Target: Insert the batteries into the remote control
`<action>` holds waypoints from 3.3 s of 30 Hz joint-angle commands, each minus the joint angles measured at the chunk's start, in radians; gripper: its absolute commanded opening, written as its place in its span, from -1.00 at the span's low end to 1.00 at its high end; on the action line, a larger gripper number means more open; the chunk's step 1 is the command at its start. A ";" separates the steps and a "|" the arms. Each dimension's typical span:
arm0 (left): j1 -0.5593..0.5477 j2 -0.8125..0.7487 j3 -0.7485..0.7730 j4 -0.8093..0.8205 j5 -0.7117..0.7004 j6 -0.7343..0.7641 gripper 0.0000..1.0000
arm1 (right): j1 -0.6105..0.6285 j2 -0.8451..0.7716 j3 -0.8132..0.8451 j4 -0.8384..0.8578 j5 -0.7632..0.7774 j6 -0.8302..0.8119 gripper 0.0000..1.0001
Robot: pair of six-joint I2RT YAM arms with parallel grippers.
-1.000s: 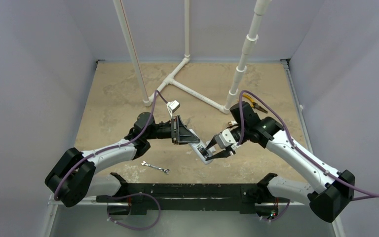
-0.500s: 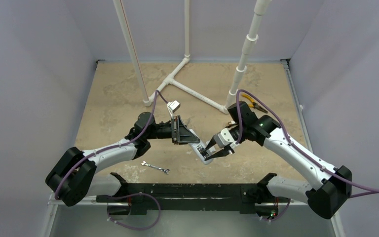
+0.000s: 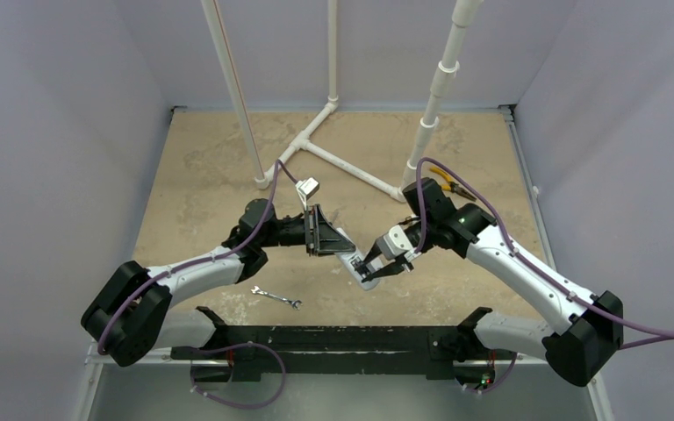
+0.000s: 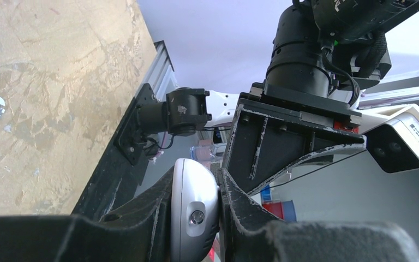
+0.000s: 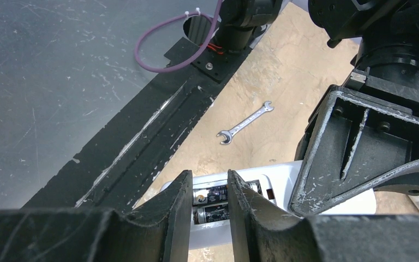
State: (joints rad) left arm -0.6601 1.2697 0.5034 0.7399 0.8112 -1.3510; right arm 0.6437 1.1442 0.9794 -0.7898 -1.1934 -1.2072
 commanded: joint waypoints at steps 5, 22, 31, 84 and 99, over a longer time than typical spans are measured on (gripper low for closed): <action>-0.004 -0.029 0.052 0.100 0.037 -0.030 -1.00 | -0.004 0.004 -0.018 0.088 0.107 0.032 -0.52; -0.004 -0.037 0.062 0.082 0.035 -0.017 -1.00 | -0.004 -0.012 -0.048 0.149 0.066 0.125 -1.00; -0.004 -0.045 0.075 -0.025 0.000 0.052 -1.00 | -0.004 -0.117 -0.055 0.280 -0.085 0.233 -1.00; 0.238 -0.302 0.062 -0.601 -0.172 0.447 -1.00 | 0.243 0.257 -0.298 0.602 1.453 1.666 0.12; 0.241 -0.251 0.131 -0.609 -0.136 0.459 -1.00 | 0.243 0.283 -0.287 0.536 1.452 1.657 -0.20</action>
State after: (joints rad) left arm -0.4271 1.0054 0.5667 0.0952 0.6415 -0.9047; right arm 0.8833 1.4193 0.6712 -0.2260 0.2710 0.4614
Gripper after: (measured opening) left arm 0.258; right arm 0.424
